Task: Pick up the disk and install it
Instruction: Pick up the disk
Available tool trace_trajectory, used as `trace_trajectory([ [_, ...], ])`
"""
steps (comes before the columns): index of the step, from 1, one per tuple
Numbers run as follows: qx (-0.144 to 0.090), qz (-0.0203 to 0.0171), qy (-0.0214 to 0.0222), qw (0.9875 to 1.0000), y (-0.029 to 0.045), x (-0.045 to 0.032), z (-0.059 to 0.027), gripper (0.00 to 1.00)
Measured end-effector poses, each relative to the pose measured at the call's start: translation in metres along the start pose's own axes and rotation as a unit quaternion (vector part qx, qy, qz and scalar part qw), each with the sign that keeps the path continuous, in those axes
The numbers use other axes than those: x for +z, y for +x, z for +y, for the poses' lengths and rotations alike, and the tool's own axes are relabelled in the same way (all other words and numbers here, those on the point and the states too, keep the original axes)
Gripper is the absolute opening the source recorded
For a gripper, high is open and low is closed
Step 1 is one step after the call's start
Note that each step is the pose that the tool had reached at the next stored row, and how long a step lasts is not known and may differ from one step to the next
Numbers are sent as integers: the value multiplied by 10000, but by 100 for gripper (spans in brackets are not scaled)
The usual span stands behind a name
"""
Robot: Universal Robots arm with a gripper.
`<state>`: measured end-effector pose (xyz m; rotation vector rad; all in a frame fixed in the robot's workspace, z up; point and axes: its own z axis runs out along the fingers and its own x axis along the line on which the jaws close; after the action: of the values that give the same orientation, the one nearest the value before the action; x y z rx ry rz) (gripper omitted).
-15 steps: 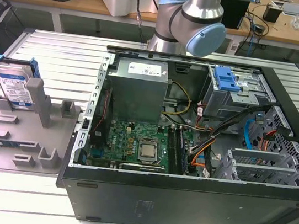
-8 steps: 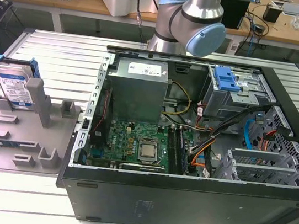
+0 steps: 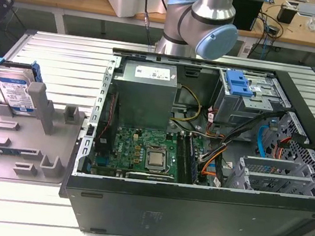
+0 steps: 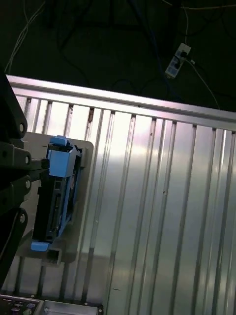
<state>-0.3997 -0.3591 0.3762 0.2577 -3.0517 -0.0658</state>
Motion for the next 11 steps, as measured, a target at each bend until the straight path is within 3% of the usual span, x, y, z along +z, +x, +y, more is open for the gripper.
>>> trace_trajectory([
  [5,-285,0,31,9996,-10,6,58,11],
  [7,-372,-1,41,9993,-12,8,70,24],
  [8,-413,-1,45,9991,-13,9,74,24],
  [10,-498,-2,54,9987,-15,10,83,36],
  [11,-532,-1,58,9986,-16,11,87,36],
])
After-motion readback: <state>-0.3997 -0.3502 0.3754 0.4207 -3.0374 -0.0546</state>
